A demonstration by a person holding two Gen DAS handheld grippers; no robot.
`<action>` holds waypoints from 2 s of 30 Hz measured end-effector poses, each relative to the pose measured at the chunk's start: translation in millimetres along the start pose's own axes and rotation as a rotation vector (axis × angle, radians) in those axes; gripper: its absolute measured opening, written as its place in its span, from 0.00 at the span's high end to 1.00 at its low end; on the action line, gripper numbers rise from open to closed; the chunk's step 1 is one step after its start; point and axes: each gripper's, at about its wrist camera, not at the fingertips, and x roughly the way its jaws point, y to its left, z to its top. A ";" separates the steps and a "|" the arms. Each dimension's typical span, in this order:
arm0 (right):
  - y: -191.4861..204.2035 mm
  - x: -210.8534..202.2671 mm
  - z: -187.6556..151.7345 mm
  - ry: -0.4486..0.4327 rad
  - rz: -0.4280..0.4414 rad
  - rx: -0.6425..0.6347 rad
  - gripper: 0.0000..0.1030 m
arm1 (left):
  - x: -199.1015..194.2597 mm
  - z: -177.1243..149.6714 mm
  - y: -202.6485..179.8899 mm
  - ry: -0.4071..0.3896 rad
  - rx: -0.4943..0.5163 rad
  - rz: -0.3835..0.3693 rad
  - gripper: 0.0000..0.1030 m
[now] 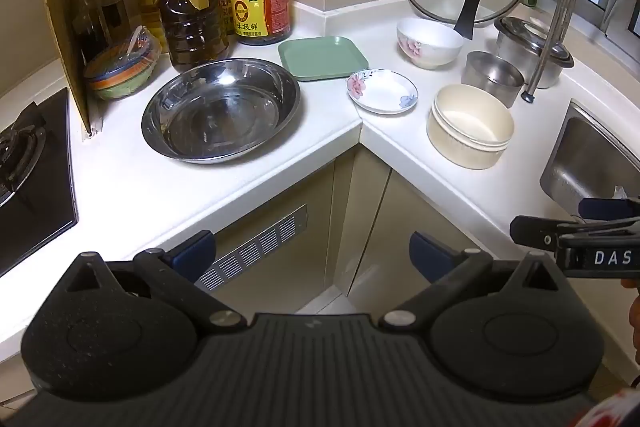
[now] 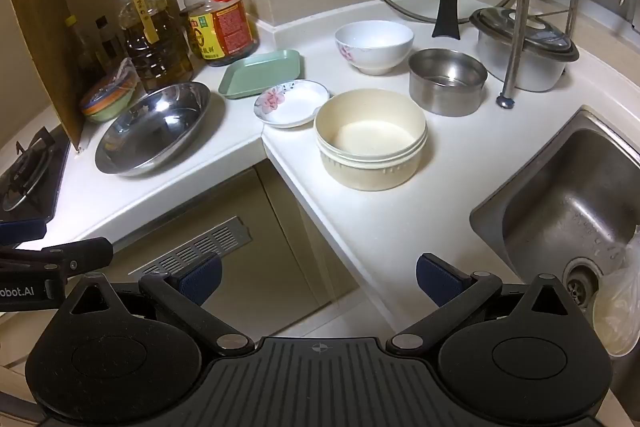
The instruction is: Organize plates and bowls
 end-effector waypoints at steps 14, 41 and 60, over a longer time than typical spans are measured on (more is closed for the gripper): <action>0.3 0.6 1.4 0.002 -0.002 -0.002 0.00 | -0.2 0.0 0.2 0.000 -0.004 -0.005 0.00; -0.7 0.3 1.4 0.002 -0.004 -0.004 0.00 | -1.8 0.5 1.5 0.003 -0.006 -0.010 0.00; -1.7 0.5 1.1 0.000 -0.001 -0.007 0.00 | 1.0 3.0 2.5 0.002 -0.008 -0.009 0.00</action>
